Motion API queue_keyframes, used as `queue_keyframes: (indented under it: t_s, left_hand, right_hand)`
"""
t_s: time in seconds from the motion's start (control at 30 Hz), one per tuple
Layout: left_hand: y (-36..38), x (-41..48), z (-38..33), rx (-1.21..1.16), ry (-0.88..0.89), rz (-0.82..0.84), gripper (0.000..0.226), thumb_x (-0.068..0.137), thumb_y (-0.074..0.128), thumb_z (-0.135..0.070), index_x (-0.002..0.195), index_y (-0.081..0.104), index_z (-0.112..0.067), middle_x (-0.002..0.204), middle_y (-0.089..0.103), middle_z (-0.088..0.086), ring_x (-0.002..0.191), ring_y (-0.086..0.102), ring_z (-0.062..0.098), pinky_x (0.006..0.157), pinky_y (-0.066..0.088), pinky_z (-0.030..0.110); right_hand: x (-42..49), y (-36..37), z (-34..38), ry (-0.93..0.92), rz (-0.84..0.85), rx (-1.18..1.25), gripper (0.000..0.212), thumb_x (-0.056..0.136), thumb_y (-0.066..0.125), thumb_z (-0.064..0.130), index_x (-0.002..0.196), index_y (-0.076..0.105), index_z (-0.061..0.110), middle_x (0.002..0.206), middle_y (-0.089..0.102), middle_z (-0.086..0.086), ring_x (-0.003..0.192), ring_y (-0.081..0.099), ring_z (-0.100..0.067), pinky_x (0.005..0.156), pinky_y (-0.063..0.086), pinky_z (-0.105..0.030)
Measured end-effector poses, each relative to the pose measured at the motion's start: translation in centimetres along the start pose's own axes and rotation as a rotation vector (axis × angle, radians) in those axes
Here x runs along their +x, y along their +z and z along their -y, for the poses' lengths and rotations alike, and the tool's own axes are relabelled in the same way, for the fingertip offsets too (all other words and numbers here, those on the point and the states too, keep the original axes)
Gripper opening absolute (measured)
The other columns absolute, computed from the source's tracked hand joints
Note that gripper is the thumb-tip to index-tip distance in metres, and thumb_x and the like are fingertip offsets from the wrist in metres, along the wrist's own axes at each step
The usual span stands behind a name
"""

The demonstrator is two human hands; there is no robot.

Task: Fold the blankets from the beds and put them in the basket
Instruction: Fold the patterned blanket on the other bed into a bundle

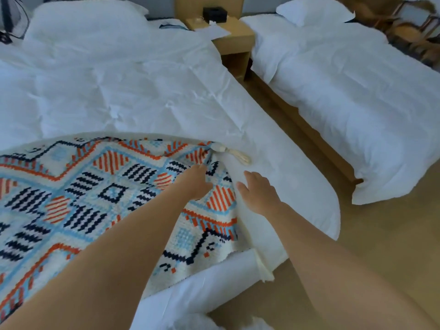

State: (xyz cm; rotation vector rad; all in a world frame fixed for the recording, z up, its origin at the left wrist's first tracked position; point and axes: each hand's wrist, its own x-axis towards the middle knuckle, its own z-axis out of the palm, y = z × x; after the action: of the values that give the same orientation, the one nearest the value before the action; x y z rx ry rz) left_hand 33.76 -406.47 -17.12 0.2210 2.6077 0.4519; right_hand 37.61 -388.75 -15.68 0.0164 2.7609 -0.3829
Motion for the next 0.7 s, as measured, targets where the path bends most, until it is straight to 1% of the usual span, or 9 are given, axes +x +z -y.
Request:
queue_keyframes:
  t_s: [0.1, 0.17, 0.27, 0.37, 0.47, 0.53, 0.6, 0.63, 0.7]
  left_hand:
    - [-1.0, 3.7, 0.5, 0.001, -0.043, -0.015, 0.063, 0.096, 0.045, -0.034, 0.148, 0.019, -0.009, 0.154, 0.022, 0.011, 0.137, 0.031, 0.030, 0.108, 0.033, 0.042]
    - [-1.5, 6.3, 0.7, -0.008, -0.091, -0.031, 0.061, 0.097, 0.043, -0.034, 0.147, 0.020, -0.009, 0.154, 0.023, 0.012, 0.137, 0.031, 0.031, 0.107, 0.033, 0.042]
    - [-1.5, 10.3, 0.9, -0.055, -0.157, -0.048, 0.053, 0.097, 0.042, -0.032, 0.143, 0.028, -0.009, 0.148, 0.033, 0.012, 0.131, 0.038, 0.030, 0.101, 0.037, 0.041]
    - [-0.9, 15.2, 1.1, -0.113, -0.237, -0.073, 0.047, 0.097, 0.042, -0.032, 0.138, 0.036, -0.009, 0.138, 0.044, 0.011, 0.120, 0.048, 0.029, 0.095, 0.045, 0.042]
    - [-0.2, 20.7, 0.8, -0.165, -0.340, -0.126, 0.044, 0.096, 0.038, -0.031, 0.137, 0.037, -0.015, 0.130, 0.053, 0.009, 0.110, 0.055, 0.028, 0.088, 0.049, 0.041]
    - [0.0, 24.6, 1.0, -0.163, -0.412, -0.180, 0.038, 0.098, 0.035, -0.029, 0.133, 0.041, -0.016, 0.116, 0.061, 0.009, 0.099, 0.058, 0.028, 0.080, 0.047, 0.038]
    - [0.3, 28.4, 1.6, -0.143, -0.474, -0.228, 0.031, 0.099, 0.033, -0.025, 0.123, 0.047, -0.011, 0.101, 0.062, 0.010, 0.086, 0.056, 0.026, 0.071, 0.044, 0.035]
    - [0.7, 30.3, 2.2, -0.114, -0.490, -0.229, 0.030, 0.100, 0.033, -0.024, 0.122, 0.047, -0.011, 0.103, 0.061, 0.010, 0.087, 0.054, 0.025, 0.071, 0.042, 0.035]
    - [1.7, 33.8, 3.6, -0.046, -0.478, -0.205, 0.032, 0.098, 0.036, -0.017, 0.129, 0.044, -0.014, 0.121, 0.053, 0.010, 0.101, 0.053, 0.026, 0.078, 0.043, 0.035]
  right_hand:
    - [5.2, -0.8, -0.4, -0.038, 0.034, -0.017, 0.048, 0.101, 0.027, 0.038, 0.138, 0.035, 0.008, 0.144, 0.037, -0.012, 0.130, 0.035, -0.031, 0.103, 0.031, -0.041]
    - [9.0, -1.0, -0.7, -0.061, 0.052, -0.002, 0.048, 0.101, 0.027, 0.038, 0.138, 0.036, 0.009, 0.144, 0.038, -0.012, 0.130, 0.035, -0.031, 0.103, 0.032, -0.041]
    - [14.8, -1.0, -1.2, -0.123, 0.094, 0.021, 0.051, 0.101, 0.029, 0.038, 0.143, 0.030, 0.009, 0.147, 0.034, -0.013, 0.132, 0.034, -0.031, 0.104, 0.031, -0.041]
    - [21.0, -0.4, -2.1, -0.167, 0.146, 0.065, 0.045, 0.100, 0.030, 0.035, 0.134, 0.041, 0.007, 0.138, 0.043, -0.015, 0.123, 0.042, -0.032, 0.099, 0.037, -0.042]
    - [27.5, 0.4, -3.5, -0.112, 0.207, 0.195, 0.042, 0.100, 0.031, 0.033, 0.126, 0.047, 0.003, 0.129, 0.048, -0.017, 0.115, 0.047, -0.033, 0.096, 0.041, -0.044]
    - [31.7, 1.3, -4.6, -0.027, 0.228, 0.286, 0.044, 0.099, 0.034, 0.033, 0.128, 0.047, 0.003, 0.131, 0.048, -0.016, 0.117, 0.048, -0.032, 0.098, 0.041, -0.043]
    - [35.6, 2.5, -5.6, 0.003, 0.244, 0.320, 0.049, 0.097, 0.038, 0.038, 0.133, 0.044, 0.006, 0.136, 0.047, -0.013, 0.121, 0.047, -0.029, 0.099, 0.040, -0.040]
    - [37.3, 3.3, -5.9, 0.011, 0.268, 0.341, 0.053, 0.096, 0.041, 0.041, 0.135, 0.042, 0.006, 0.137, 0.046, -0.012, 0.123, 0.046, -0.028, 0.099, 0.040, -0.039]
    - [40.1, 5.2, -6.1, 0.038, 0.350, 0.398, 0.058, 0.092, 0.047, 0.045, 0.134, 0.041, 0.006, 0.131, 0.049, -0.009, 0.117, 0.050, -0.026, 0.092, 0.041, -0.033]
